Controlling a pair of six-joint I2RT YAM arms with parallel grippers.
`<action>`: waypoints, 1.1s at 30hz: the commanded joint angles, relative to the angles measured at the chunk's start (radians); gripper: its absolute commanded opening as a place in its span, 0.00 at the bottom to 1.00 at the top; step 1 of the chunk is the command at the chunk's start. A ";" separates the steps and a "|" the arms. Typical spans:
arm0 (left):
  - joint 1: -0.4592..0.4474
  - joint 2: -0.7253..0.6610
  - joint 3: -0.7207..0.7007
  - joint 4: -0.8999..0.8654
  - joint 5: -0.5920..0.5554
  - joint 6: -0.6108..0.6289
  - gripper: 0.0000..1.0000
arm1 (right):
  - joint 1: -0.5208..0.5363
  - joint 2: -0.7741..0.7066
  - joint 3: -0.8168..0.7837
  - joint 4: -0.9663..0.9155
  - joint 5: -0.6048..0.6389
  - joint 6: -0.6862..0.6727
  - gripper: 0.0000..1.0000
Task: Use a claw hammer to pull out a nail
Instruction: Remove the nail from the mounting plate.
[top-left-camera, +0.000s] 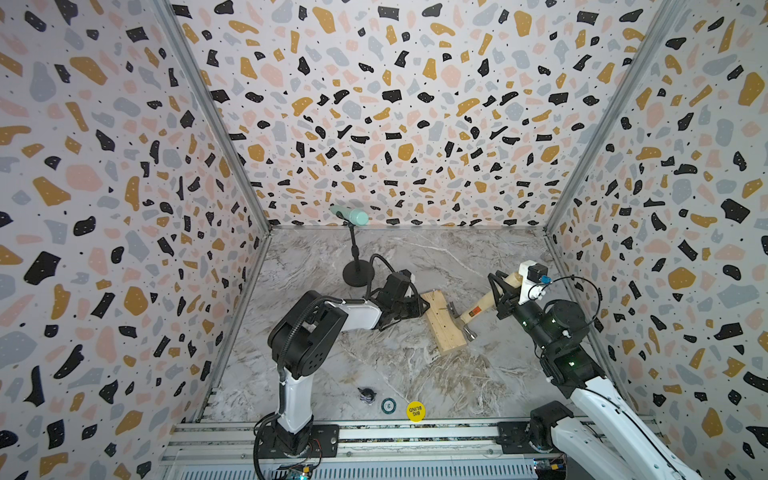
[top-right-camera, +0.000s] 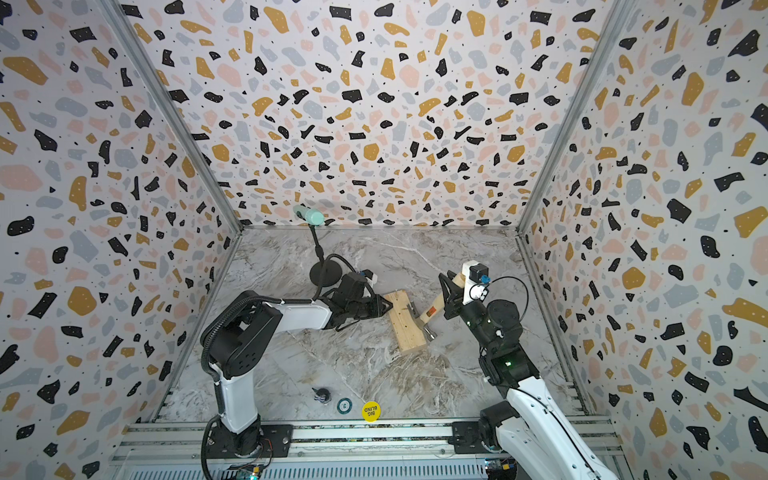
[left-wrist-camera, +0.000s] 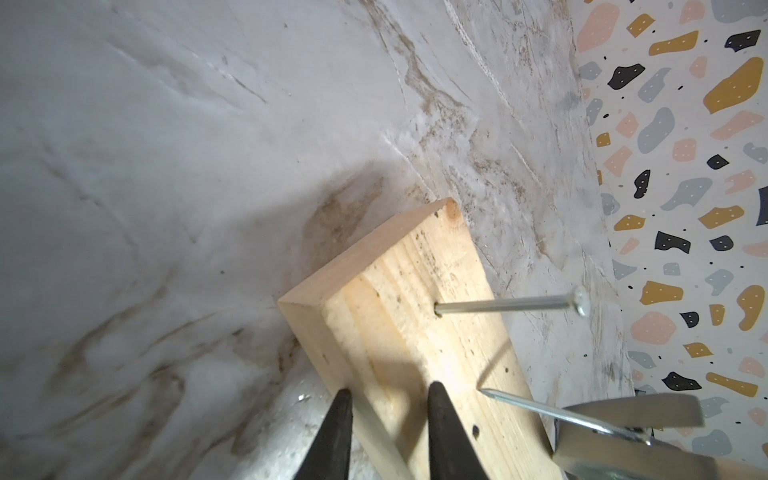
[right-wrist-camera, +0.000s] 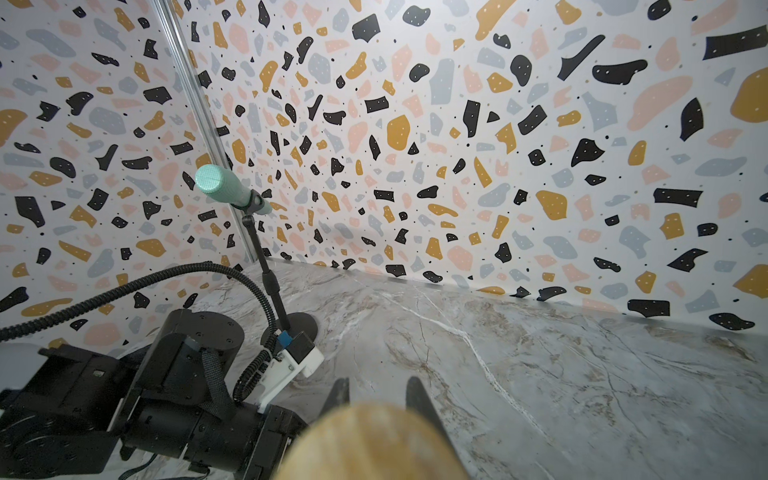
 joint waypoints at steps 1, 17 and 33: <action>-0.006 0.058 -0.046 -0.146 -0.011 0.017 0.26 | 0.001 -0.020 0.111 0.131 0.002 0.000 0.00; -0.006 0.043 -0.019 -0.176 -0.012 0.059 0.27 | 0.001 0.023 0.256 0.049 -0.020 -0.007 0.00; -0.006 -0.086 0.027 -0.273 -0.028 0.126 0.37 | 0.001 0.108 0.363 -0.035 -0.098 0.043 0.00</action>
